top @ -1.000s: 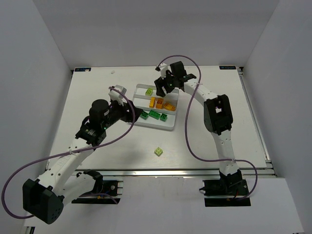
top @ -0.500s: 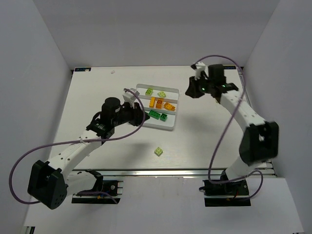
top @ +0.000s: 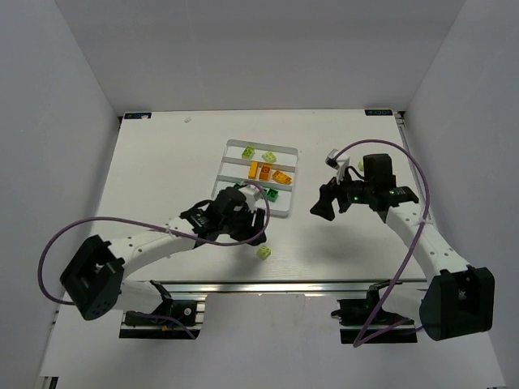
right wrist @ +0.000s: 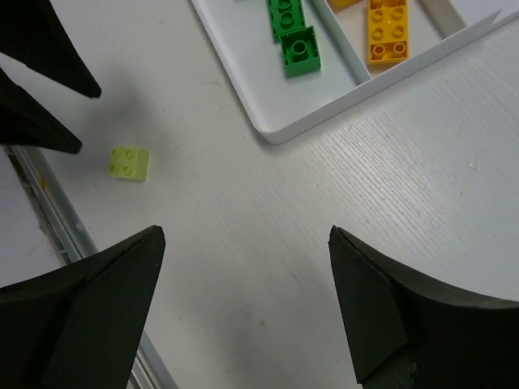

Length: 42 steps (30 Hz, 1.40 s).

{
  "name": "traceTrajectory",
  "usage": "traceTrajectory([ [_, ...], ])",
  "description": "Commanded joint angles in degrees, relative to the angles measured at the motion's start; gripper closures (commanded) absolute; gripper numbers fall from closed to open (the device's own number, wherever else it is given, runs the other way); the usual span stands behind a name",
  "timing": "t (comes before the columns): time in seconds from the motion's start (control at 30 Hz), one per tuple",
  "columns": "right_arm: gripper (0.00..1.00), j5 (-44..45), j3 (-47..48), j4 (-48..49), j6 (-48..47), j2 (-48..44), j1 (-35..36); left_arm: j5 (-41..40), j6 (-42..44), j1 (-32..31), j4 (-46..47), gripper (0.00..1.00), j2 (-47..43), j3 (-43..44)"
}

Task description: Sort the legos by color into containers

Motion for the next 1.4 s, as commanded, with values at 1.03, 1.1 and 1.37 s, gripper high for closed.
traceTrajectory([
  [1.03, 0.12, -2.36, -0.36, 1.67, -2.57, -4.11, -1.48, -20.02, 3.95, -13.42, -8.37, 0.49, 20.09, 12.44],
  [1.1, 0.13, -2.28, -0.45, 1.84, -2.57, -4.2, -1.48, -20.29, 4.04, -13.42, -8.55, 0.58, 20.18, 13.05],
  [1.37, 0.14, -2.1, -0.71, 2.2, -2.31, -4.2, -1.39, -18.44, 5.0, -13.42, -9.69, 0.83, 19.4, 16.48],
])
